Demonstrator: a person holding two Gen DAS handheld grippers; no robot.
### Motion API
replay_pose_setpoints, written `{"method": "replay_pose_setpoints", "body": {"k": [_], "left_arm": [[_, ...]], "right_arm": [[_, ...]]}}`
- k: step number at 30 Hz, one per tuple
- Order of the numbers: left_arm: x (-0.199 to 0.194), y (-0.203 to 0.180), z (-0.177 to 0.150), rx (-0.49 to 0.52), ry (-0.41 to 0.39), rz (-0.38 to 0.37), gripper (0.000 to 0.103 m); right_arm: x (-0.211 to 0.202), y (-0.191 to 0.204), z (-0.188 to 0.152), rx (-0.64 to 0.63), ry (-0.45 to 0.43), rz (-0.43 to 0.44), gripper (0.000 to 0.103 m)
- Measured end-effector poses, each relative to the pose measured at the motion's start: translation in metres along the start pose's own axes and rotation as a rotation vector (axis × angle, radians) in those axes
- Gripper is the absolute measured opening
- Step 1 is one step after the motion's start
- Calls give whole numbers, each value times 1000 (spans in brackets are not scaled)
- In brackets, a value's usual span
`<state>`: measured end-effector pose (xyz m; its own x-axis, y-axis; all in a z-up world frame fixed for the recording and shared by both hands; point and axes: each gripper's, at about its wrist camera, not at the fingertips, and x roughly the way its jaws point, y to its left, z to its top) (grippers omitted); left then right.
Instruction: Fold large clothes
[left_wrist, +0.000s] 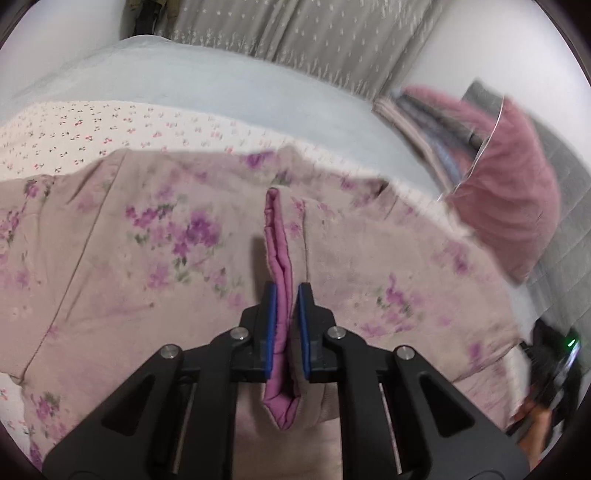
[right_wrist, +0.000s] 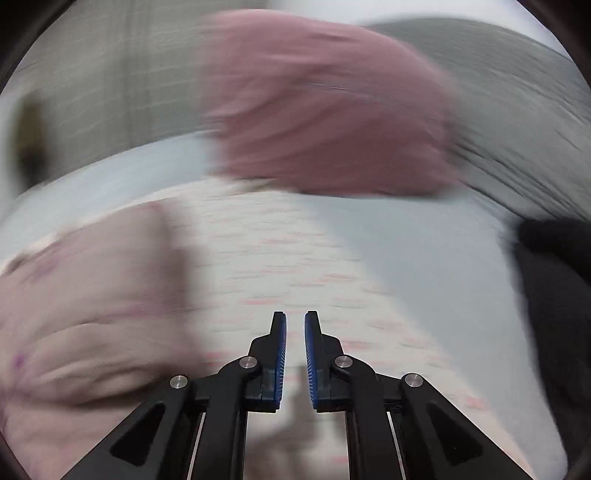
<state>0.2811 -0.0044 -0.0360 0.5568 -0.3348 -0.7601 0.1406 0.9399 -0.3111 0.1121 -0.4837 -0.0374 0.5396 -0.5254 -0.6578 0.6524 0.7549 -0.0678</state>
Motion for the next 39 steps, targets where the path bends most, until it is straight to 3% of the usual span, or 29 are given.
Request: {"method": "replay_pose_setpoints", "body": {"k": [2,5,8,10,11,12,14,15,17,19,21,23,27,31,34,35,37,39], "left_arm": [[20,-6,-11,103,63,90,16],[12,-2,-14,98,15,73,19],[0,6,-12,3,2,14,25],[-9,6,-13,-18,-17,-4,29],[-14,4,-14,-10,-35,-17,32],[-19,0,-16,13,-62,-32,39],[-15,-14,-21,113,-73,24,53],[-1,-21,-26,180,0,115,53],[11,-22,-28,186,79,130,53],[-7,-15,-25,126,46,97,54],[-29,-5,-21,71,39,97,69],[-46,5,-23,35,36,103,77],[-85,44,-36,-90,63,135,82],[-116,83,-55,-171,35,206,83],[-127,121,-67,-225,-8,229,99],[-129,139,-74,-262,-41,229,100],[-126,168,-79,-348,-12,272,100],[-130,198,-78,-455,-27,248,100]], "right_arm": [[27,-44,-9,147,155,61,10],[29,-64,-15,255,213,208,14],[8,-36,-6,121,167,259,25],[-7,-3,-2,2,130,308,42],[-16,11,-1,-23,119,337,57],[-22,22,-2,-38,98,363,63],[-29,42,-5,-63,68,392,64],[-29,49,-4,-67,78,386,65],[-22,58,-13,-79,142,364,65],[-16,63,-16,-90,175,366,65],[-27,60,-16,-79,157,353,65],[-48,54,-14,-62,128,333,69],[-78,55,-10,-80,116,281,77],[-100,68,-14,-79,160,346,79],[-114,82,-21,-70,190,403,80],[-117,90,-25,-85,197,414,80],[-120,103,-34,-122,212,429,80],[-121,116,-45,-154,241,448,80]]}}
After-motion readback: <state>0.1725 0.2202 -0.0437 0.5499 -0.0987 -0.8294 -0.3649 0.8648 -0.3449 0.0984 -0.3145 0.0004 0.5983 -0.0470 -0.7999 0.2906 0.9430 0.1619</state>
